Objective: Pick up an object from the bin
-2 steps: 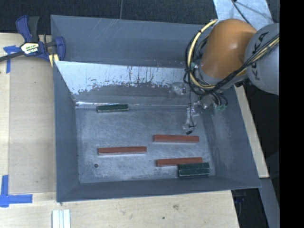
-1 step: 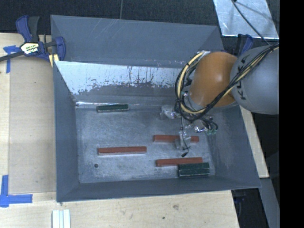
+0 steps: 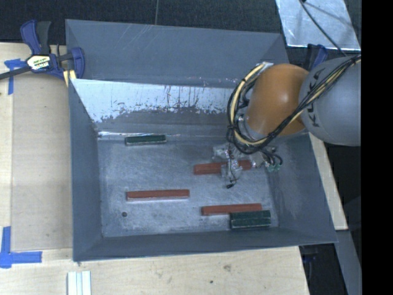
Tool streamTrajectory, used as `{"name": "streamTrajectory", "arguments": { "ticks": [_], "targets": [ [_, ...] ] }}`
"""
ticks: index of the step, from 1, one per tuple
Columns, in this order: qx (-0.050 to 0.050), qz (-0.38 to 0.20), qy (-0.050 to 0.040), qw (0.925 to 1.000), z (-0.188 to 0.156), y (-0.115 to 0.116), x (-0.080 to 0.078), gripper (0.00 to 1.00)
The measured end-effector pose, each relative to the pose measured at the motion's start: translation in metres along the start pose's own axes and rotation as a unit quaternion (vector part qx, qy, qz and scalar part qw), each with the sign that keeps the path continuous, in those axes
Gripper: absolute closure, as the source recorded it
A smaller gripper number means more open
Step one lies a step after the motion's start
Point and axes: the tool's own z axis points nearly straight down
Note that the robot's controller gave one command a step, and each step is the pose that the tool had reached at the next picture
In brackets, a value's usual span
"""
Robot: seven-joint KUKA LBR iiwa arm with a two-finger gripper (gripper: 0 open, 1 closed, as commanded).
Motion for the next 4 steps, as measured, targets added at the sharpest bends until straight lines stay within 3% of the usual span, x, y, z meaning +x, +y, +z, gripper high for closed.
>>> {"name": "streamTrajectory", "arguments": {
  "ticks": [1,2,3,4],
  "targets": [
    [-0.001,-0.133,-0.0001,0.9912,-0.138,-0.012,0.009,1.00],
    [-0.003,-0.132,0.0025,0.9913,-0.135,-0.012,0.010,0.00],
    [-0.006,-0.227,0.0062,0.9738,-0.033,0.013,0.071,0.00],
    [-0.001,-0.257,0.0013,0.9664,-0.046,-0.044,0.003,0.00]
  ]
}}
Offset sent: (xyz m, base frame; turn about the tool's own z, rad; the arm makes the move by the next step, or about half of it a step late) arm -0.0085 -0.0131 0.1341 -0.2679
